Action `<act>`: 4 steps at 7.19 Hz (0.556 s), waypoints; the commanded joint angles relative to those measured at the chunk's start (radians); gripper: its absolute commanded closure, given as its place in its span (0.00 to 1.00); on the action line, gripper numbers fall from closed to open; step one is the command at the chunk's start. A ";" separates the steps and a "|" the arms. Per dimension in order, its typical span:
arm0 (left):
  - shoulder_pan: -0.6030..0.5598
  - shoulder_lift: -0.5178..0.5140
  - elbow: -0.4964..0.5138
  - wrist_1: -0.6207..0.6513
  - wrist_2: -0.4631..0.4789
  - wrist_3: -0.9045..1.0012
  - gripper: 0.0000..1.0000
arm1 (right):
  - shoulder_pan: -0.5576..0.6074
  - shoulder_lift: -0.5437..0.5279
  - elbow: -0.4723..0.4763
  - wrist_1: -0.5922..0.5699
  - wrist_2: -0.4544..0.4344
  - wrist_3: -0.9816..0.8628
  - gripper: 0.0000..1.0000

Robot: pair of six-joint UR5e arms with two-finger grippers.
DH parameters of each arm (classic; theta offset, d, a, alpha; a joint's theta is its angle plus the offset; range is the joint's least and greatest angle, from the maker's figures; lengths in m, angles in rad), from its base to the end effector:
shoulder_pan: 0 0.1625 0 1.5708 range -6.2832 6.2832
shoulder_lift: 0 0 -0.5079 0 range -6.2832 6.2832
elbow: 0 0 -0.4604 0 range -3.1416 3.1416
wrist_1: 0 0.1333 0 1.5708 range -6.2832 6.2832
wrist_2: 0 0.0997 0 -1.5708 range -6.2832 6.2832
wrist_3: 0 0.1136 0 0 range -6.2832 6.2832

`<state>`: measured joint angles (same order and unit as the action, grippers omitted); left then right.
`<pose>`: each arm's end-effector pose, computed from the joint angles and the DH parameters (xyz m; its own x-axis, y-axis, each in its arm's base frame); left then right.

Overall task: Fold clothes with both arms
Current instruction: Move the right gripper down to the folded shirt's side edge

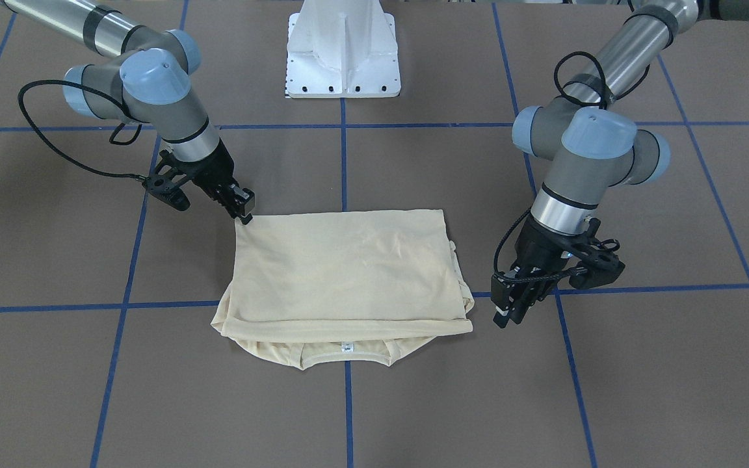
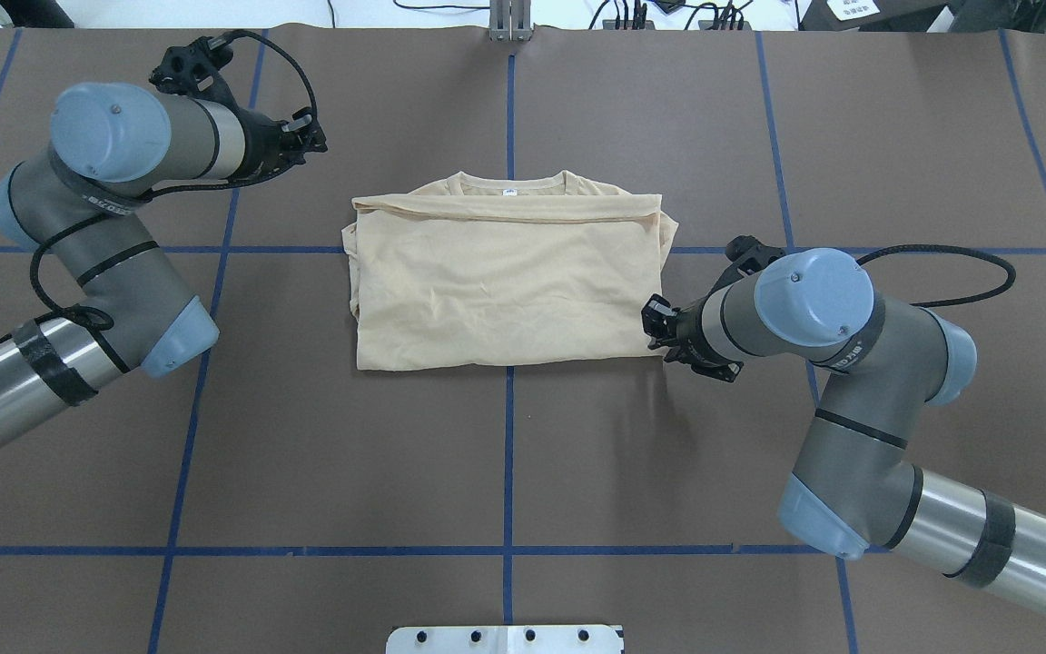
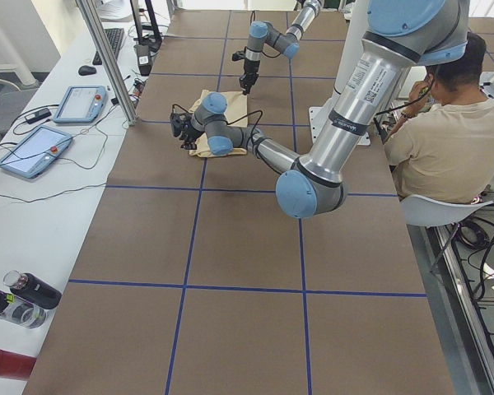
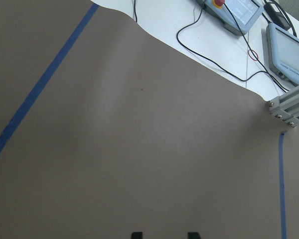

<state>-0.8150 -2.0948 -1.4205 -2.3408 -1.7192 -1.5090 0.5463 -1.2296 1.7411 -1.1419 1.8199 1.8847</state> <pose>0.4820 -0.6812 0.3900 0.3223 -0.2529 -0.9122 0.6087 0.7934 -0.0049 -0.5598 -0.4636 0.4001 0.3761 0.5789 0.7234 -0.4726 0.7915 -0.3876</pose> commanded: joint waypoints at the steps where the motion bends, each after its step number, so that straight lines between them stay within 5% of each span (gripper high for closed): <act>1: 0.000 0.012 0.002 0.000 0.001 0.016 0.59 | 0.001 0.004 0.003 -0.002 0.004 0.021 1.00; 4: 0.000 0.013 0.003 -0.003 0.013 0.018 0.59 | 0.007 -0.023 0.050 -0.004 0.009 0.046 1.00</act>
<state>-0.8145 -2.0822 -1.4177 -2.3426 -1.7072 -1.4917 0.5523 -1.2365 1.7673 -1.1459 1.8272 1.9111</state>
